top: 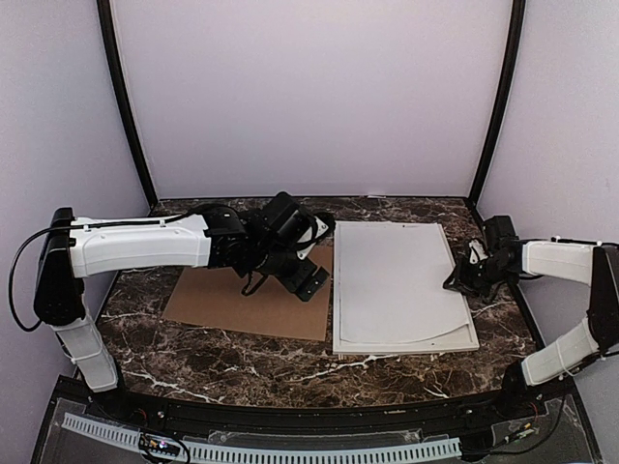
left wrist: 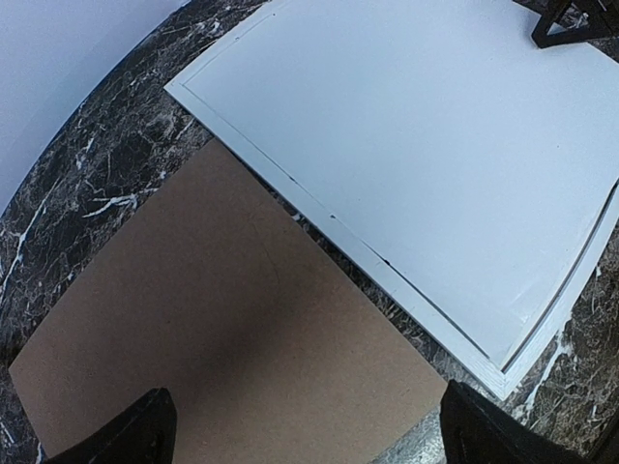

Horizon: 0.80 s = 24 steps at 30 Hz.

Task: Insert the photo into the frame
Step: Place the photo on the mat board.

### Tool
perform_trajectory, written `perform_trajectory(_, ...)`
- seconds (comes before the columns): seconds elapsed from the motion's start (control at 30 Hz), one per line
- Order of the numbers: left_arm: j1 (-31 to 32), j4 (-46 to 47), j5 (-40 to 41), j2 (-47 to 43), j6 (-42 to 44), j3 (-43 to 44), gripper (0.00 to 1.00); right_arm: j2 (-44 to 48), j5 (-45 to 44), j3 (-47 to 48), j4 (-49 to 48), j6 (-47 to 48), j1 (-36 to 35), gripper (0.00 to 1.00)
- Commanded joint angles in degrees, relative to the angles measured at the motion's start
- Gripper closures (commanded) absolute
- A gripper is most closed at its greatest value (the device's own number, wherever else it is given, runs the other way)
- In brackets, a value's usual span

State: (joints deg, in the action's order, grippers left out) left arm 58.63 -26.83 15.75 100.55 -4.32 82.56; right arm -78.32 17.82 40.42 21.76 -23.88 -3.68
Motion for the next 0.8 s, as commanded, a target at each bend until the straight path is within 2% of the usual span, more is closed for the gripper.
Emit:
perform_trajectory(0.0,-0.45,-1.19,0.77,0.02,-0.28,1.28,0.02,-0.51,-1.97,0.96,1.08,0.83,0.17,0.73)
perform_trajectory(0.17,-0.45,-1.10,0.96,0.16,-0.12,1.37,0.02,-1.12,-4.99,1.51,2.25,1.26,0.33,0.63)
perform_trajectory(0.53,-1.41,-0.95,-1.76,1.38,-1.60,1.50,0.02,-2.66,-14.36,4.08,4.03,3.66,2.25,0.49)
perform_trajectory(0.77,-3.53,0.64,-9.17,4.16,-5.71,1.52,0.01,-5.98,-12.42,4.96,1.17,4.03,3.16,0.46)
